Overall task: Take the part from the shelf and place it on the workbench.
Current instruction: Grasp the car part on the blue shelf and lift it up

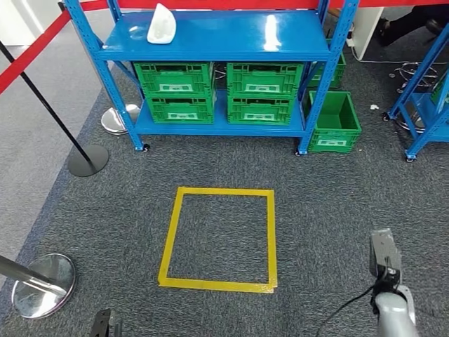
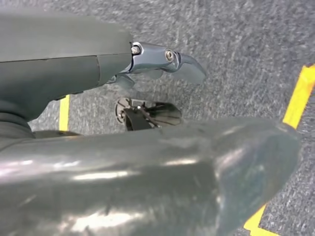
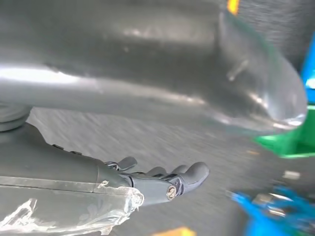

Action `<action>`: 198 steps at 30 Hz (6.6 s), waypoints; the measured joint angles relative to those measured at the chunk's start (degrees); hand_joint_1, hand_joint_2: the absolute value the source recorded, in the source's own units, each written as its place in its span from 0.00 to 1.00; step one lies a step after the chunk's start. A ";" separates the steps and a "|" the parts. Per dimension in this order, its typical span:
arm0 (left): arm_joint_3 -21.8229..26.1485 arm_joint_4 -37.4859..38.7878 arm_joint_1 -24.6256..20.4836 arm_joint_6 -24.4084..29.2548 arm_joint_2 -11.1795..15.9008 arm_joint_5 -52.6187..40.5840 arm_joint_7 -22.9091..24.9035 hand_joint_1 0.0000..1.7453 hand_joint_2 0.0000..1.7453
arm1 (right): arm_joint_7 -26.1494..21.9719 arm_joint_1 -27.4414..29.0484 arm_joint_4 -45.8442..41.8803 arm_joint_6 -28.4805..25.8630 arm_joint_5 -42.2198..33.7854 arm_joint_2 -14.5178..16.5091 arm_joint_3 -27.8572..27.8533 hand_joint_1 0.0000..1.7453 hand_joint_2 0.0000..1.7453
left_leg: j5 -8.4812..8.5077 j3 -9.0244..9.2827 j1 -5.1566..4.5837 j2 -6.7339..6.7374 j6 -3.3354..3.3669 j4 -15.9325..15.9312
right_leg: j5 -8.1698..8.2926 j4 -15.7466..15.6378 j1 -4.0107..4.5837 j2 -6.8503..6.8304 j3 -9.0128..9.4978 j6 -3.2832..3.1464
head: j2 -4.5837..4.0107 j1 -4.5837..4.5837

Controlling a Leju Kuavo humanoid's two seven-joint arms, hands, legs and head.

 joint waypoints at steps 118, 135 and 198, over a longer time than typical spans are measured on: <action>-42.26 -49.91 -10.12 8.25 11.77 -42.65 -3.77 0.00 0.00 | 19.47 6.93 11.58 8.26 31.06 9.47 -35.43 0.00 0.00 | 9.09 9.05 -2.56 -0.67 5.37 -20.19 | 2.23 -0.98 2.28 -0.30 -1.21 -0.15 | 0.00 -0.04; -44.63 -50.13 -10.57 8.11 11.89 -41.69 -3.33 0.00 0.00 | 19.85 7.36 12.11 8.32 31.66 9.47 -36.38 0.00 0.00 | 1.30 16.64 2.09 -0.52 -1.69 -19.88 | 0.97 0.33 -1.06 -0.59 -1.96 0.69 | 0.01 -0.15; -44.36 -50.89 -6.85 7.70 12.52 -40.92 -3.45 0.00 0.00 | 19.80 7.53 12.73 8.19 32.38 9.97 -37.85 0.00 0.00 | -0.22 8.72 -1.80 -1.23 1.11 -10.70 | 1.37 -1.64 1.09 -0.25 -0.26 -1.95 | 0.00 -2.27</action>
